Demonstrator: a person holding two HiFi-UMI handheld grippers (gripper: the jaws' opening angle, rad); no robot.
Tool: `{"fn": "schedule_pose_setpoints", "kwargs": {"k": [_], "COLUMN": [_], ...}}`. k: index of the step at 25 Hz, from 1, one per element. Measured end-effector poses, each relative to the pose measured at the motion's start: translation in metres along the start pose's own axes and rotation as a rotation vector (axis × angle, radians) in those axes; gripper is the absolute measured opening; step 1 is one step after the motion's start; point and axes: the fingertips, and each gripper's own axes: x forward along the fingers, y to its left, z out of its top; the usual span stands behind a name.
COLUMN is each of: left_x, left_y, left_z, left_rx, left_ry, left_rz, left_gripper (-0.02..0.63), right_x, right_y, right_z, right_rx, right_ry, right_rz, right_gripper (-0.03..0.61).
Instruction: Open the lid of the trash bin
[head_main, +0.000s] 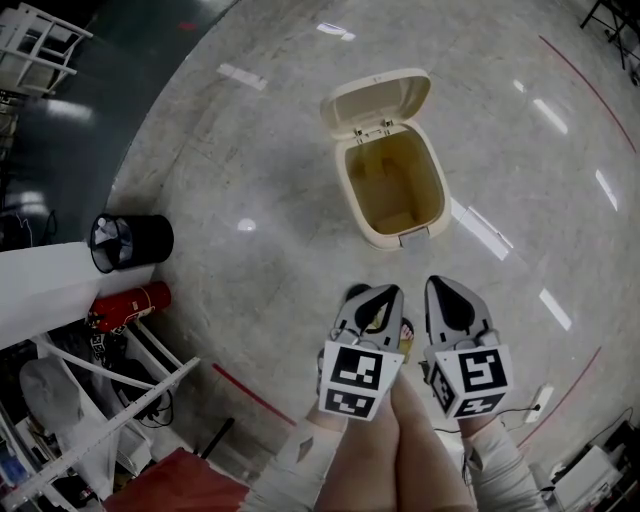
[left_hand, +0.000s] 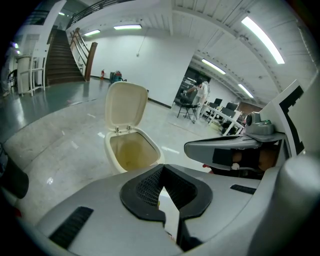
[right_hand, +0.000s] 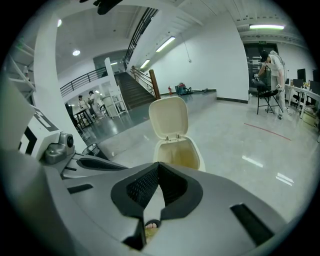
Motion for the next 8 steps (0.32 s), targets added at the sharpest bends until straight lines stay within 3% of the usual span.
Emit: {"fn": "schedule_pose_setpoints", "kwargs": {"k": [8], "left_x": [-0.0029], "left_y": [-0.0023], "left_z": [0.0001], "left_rx": [-0.002], "left_ry": [-0.008], "left_rz": [0.008], "left_gripper": [0.005], "right_x": [-0.0027], "right_y": [0.0015], "right_z": [-0.0025], "right_rx": [-0.006], "right_ry": [0.002], "right_rz": [0.002], "right_gripper": [0.005]}}
